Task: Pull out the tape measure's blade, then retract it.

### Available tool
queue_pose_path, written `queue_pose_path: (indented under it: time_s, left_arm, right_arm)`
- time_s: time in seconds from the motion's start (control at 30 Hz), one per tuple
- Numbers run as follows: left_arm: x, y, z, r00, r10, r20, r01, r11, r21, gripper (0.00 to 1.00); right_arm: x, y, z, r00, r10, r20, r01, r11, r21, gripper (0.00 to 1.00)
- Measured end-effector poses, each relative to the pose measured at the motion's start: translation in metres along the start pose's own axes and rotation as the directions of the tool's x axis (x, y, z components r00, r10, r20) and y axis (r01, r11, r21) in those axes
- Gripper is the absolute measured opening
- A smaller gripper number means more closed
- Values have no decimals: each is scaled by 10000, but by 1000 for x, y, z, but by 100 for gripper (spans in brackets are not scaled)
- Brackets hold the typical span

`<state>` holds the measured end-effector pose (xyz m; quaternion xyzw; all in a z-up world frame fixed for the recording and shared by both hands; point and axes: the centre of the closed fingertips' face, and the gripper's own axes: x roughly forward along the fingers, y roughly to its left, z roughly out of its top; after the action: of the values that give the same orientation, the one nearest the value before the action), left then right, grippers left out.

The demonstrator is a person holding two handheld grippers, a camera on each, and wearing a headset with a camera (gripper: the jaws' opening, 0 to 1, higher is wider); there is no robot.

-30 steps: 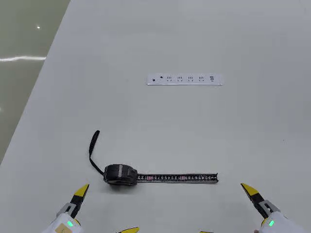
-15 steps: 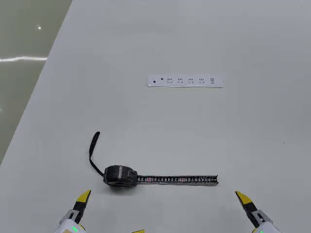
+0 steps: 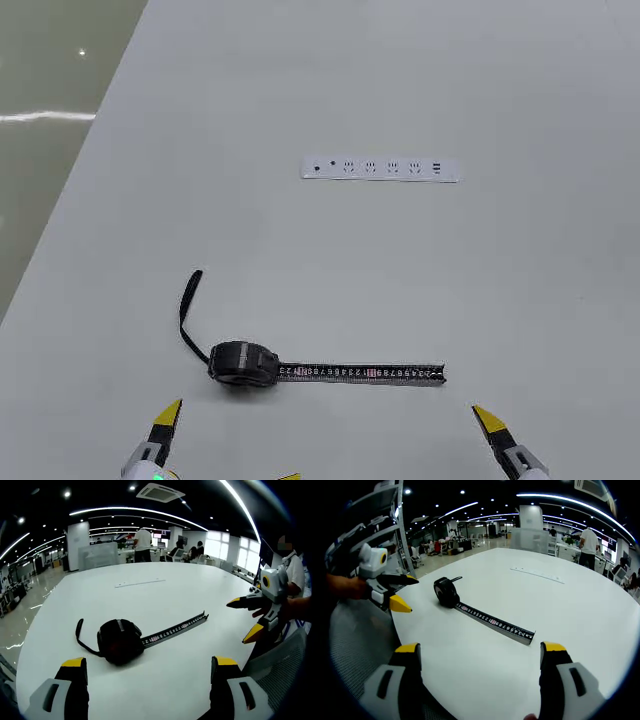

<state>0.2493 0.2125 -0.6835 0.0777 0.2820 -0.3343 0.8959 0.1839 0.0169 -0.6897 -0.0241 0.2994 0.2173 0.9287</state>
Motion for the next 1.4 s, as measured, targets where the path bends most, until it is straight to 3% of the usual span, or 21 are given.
queue_pose_path:
  time_s: [0.17,0.2,0.73,1.17,1.4]
  left_arm:
    - [0,0,0,9999,111,-41,-111,9999,-80,100]
    - [2,1,1,9994,343,-34,-344,9993,-149,100]
    - [10,-1,0,9976,669,-166,-674,9972,-326,100]
    - [22,5,-6,9928,1114,-443,-1144,9907,-733,99]
    - [27,11,-10,9897,1316,-560,-1364,9863,-927,99]
  right_arm:
    - [0,0,0,10000,-3,-25,3,10000,6,95]
    - [0,0,1,10000,16,-72,-16,10000,-11,95]
    - [2,-3,-3,9995,183,-265,-188,9996,-194,93]
    - [8,-17,-14,9939,809,-744,-869,9928,-823,91]
    - [11,-26,-23,9856,1281,-1102,-1424,9808,-1332,87]
